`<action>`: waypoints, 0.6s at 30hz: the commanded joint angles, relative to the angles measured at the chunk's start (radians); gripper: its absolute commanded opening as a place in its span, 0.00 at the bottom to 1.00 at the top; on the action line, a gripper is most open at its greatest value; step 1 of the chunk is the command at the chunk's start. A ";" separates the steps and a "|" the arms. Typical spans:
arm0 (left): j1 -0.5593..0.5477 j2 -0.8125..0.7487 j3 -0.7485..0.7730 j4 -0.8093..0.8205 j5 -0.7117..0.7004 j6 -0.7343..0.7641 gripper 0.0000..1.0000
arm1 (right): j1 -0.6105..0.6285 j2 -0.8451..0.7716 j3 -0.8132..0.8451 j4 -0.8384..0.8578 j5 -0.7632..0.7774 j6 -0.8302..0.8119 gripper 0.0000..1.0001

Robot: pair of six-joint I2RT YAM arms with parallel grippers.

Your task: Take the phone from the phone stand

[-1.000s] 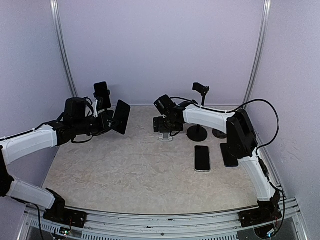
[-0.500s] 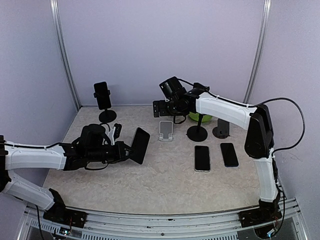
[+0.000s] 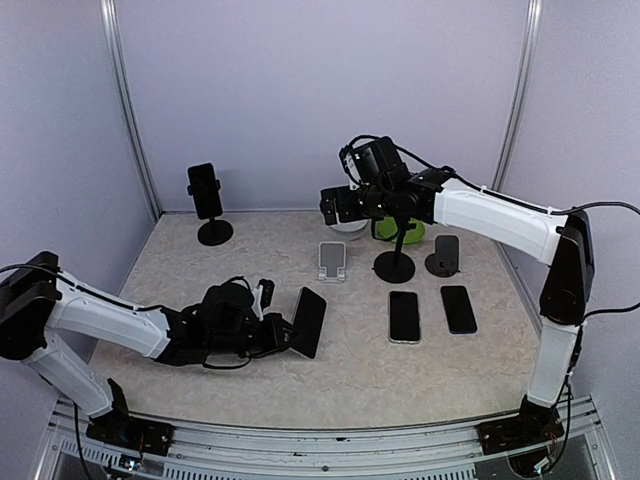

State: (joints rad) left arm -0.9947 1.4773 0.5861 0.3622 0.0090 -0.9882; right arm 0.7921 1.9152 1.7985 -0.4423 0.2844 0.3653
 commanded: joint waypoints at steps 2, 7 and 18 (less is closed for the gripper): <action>-0.069 0.145 0.109 0.169 -0.080 -0.098 0.00 | 0.009 -0.120 -0.107 0.076 -0.054 -0.044 1.00; -0.099 0.291 0.207 0.178 -0.086 -0.151 0.00 | 0.008 -0.161 -0.146 0.065 -0.069 -0.055 1.00; -0.101 0.422 0.320 0.060 -0.193 -0.255 0.00 | 0.009 -0.235 -0.218 0.063 -0.070 -0.079 1.00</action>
State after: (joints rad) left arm -1.1011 1.8919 0.8913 0.4198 -0.1024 -1.1858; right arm 0.7921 1.7306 1.6043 -0.3969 0.2165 0.3038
